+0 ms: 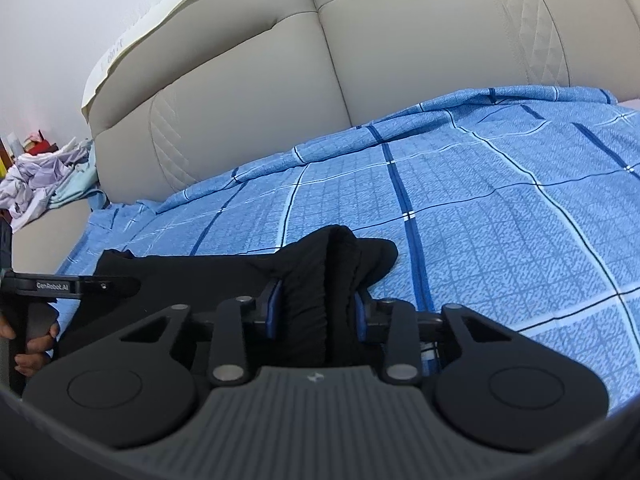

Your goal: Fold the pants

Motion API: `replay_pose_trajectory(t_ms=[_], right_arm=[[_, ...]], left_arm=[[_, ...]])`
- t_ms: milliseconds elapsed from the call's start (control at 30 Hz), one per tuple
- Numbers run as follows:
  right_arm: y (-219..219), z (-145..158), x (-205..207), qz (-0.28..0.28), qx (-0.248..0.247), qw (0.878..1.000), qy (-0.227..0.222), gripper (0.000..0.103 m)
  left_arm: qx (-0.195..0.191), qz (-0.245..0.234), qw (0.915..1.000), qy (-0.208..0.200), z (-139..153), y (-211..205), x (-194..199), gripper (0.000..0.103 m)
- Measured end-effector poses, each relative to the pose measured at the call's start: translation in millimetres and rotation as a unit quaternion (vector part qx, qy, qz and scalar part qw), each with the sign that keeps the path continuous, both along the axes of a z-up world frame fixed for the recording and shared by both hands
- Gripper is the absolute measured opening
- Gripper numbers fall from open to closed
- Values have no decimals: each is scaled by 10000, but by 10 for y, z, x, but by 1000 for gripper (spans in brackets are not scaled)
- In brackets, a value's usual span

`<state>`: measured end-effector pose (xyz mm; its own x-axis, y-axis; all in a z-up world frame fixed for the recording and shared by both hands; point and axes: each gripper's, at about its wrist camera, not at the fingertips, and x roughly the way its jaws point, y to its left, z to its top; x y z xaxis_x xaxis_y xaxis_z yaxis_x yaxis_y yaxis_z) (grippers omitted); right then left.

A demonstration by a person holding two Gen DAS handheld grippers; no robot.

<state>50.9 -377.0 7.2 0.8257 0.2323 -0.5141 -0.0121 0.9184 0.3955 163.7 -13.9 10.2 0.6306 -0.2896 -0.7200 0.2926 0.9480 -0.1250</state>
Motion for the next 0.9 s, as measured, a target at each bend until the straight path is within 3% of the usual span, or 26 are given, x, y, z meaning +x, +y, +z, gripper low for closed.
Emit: replay_pose_trajectory(t_ms=[33,67,100,133,200,300,567,767,867,900], right_arm=[[6,1,0,-13,14,10000,-7,36],[18,5,-1,-23,3,10000,-19,34],[44,16,-4,-42,-43,10000,-41,32],[71,29,-5,-60,-83,9999,-63,31],[139,62,15,-65,-197,9997,-116,29],[251,123,135,-29,-410,9990,-200,28],[433,306,838,60,-586,9974,-419,26],[533,305,1439,118,-652,9972,-352,26],[556,273,1678,163,-722,9970,-242,27],[566,249,1740,184,-772,9967,-188,29]], left_arm=[[-24,68,9999,-76,10,10,-21,76],[-27,161,9997,-165,27,23,-48,64],[-69,253,9994,-240,50,41,-77,39],[-129,305,9990,-299,79,62,-100,23],[-50,347,9984,-454,138,42,-138,15],[371,464,9954,-752,196,-43,-95,14],[118,1097,9919,-624,310,136,644,14],[362,1273,9888,-690,267,132,1197,14],[539,1395,9872,-549,146,109,1384,20],[635,1442,9863,-493,97,98,1414,26]])
